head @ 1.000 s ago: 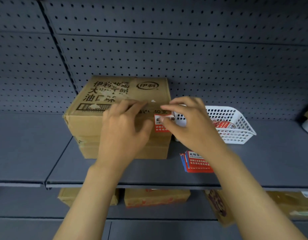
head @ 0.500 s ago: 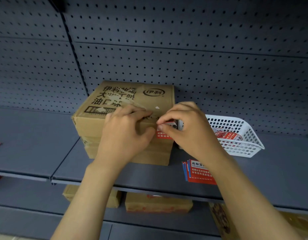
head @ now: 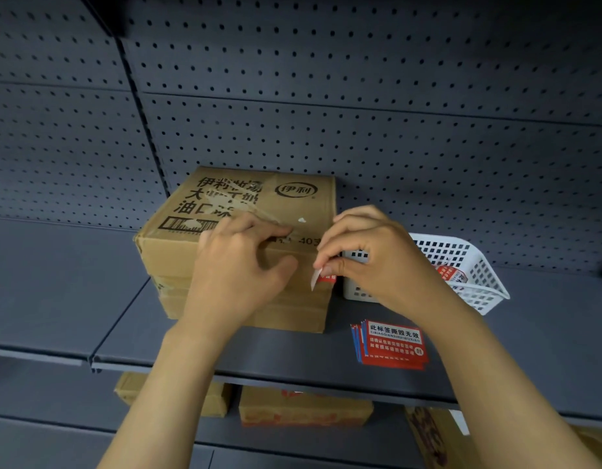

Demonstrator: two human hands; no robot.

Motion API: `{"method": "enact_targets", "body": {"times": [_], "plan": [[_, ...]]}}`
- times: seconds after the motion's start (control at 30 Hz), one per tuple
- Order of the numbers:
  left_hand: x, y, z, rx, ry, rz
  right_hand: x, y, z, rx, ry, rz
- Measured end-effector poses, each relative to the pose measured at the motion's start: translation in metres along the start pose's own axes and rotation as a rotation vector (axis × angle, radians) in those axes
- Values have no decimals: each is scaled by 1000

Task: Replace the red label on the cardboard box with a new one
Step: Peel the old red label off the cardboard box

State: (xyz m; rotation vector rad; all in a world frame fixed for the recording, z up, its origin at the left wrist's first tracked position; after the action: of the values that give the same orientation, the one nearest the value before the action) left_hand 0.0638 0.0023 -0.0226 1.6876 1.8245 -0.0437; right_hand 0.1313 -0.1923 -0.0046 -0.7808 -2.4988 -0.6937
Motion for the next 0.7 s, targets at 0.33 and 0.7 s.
{"method": "enact_targets", "body": {"times": [0.33, 0.7], "plan": [[-2, 2, 0, -10, -6, -34, -6, -3, -7, 21, 20, -47], [-3, 4, 2, 4, 34, -42, -8, -3, 0, 24, -100, -111]]}}
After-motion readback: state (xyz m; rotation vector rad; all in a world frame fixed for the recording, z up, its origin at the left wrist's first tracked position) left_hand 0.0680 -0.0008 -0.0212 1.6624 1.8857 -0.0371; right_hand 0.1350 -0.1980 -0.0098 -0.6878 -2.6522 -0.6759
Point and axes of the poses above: each hand's wrist, its own y-axis towards the middle knuckle, its own z-axis out of the palm, x = y × z, the point moved 1 cm from there along y, towards the middle knuckle, and after that the axes turned 8 degrees about x, right-handed, at the moved point
